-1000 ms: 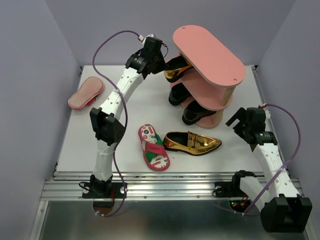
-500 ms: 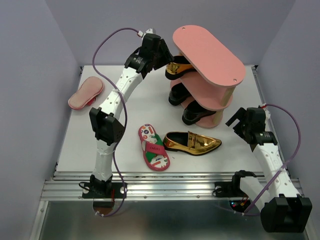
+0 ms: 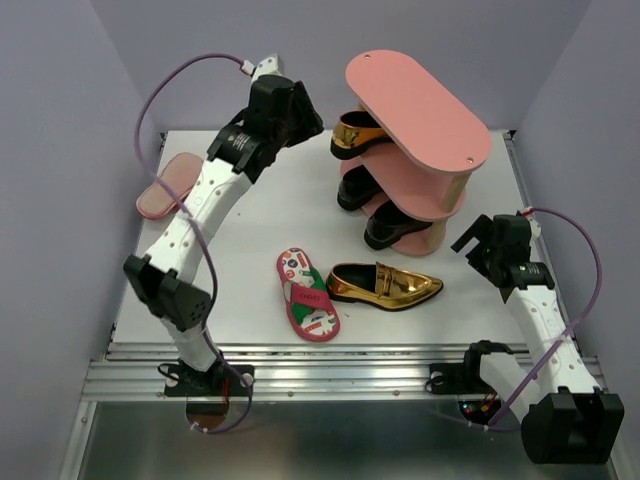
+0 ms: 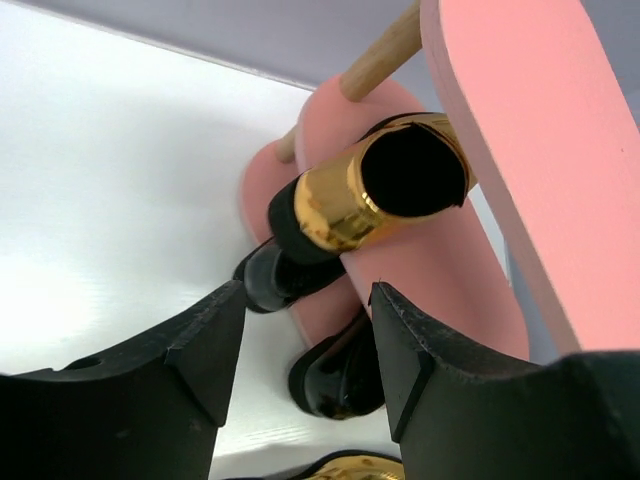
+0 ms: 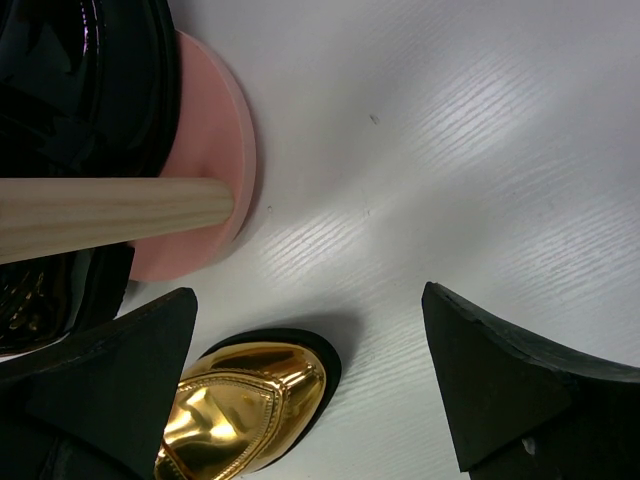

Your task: Place and organize the shoes onto the shoe shelf

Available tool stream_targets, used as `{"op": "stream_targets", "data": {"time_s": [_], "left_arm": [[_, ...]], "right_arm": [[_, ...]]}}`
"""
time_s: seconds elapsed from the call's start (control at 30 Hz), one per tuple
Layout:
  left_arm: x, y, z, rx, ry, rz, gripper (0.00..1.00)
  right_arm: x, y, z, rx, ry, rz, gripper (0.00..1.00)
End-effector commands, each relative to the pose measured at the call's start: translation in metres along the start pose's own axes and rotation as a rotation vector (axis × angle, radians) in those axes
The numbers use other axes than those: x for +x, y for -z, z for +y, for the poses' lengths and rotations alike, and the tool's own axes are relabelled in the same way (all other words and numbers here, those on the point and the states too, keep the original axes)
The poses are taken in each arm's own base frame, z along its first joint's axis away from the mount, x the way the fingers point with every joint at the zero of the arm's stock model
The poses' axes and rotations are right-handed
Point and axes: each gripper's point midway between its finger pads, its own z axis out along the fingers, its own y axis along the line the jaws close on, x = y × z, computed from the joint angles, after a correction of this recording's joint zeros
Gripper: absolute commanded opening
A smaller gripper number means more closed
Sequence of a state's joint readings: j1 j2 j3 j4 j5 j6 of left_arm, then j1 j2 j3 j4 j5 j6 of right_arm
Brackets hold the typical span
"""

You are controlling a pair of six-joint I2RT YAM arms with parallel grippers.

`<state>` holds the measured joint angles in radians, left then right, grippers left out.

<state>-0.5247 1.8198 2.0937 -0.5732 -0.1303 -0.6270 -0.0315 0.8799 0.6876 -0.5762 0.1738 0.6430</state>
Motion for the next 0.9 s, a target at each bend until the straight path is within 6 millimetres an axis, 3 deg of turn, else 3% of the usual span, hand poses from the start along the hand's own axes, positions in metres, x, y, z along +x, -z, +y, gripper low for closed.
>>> {"op": "stream_targets", "data": {"time_s": [0.0,0.07,0.1,0.13,0.2,0.27,0.3,0.4,0.57,0.77,0.87], "left_arm": [[-0.016,0.061,0.019,-0.066,-0.094,-0.127,0.64],[-0.009,0.081,0.034,-0.105,-0.123,-0.142,0.64],[0.021,0.075,0.049,-0.140,-0.156,-0.081,0.64],[0.030,0.083,0.052,-0.138,-0.164,-0.072,0.64],[0.076,0.077,0.069,-0.164,-0.205,0.023,0.64],[0.117,0.076,0.068,-0.155,-0.211,0.108,0.77],[0.144,0.074,0.078,-0.171,-0.226,0.167,0.79],[0.200,0.072,0.077,-0.155,-0.241,0.270,0.85],[0.250,0.071,0.068,-0.110,-0.281,0.374,0.83],[0.285,0.067,0.083,-0.160,-0.331,0.466,0.69],[0.292,0.067,0.085,-0.169,-0.346,0.482,0.65]], "right_arm": [[-0.018,0.006,0.011,-0.030,0.010,-0.041,1.00],[-0.018,0.006,0.010,-0.027,0.011,-0.042,1.00],[-0.017,0.005,0.010,-0.025,0.013,-0.039,1.00],[-0.016,0.004,0.009,-0.021,0.014,-0.037,1.00],[-0.014,0.003,0.008,-0.021,0.015,-0.031,1.00],[-0.011,0.001,0.008,-0.020,0.013,-0.025,1.00],[-0.010,-0.001,0.008,-0.019,0.012,-0.019,1.00],[-0.010,-0.002,0.009,-0.024,0.006,-0.017,1.00],[-0.011,-0.001,0.009,-0.025,0.018,-0.022,1.00],[-0.009,0.000,0.006,-0.023,0.019,-0.024,1.00],[-0.007,0.000,0.007,-0.031,0.016,-0.022,1.00]]}}
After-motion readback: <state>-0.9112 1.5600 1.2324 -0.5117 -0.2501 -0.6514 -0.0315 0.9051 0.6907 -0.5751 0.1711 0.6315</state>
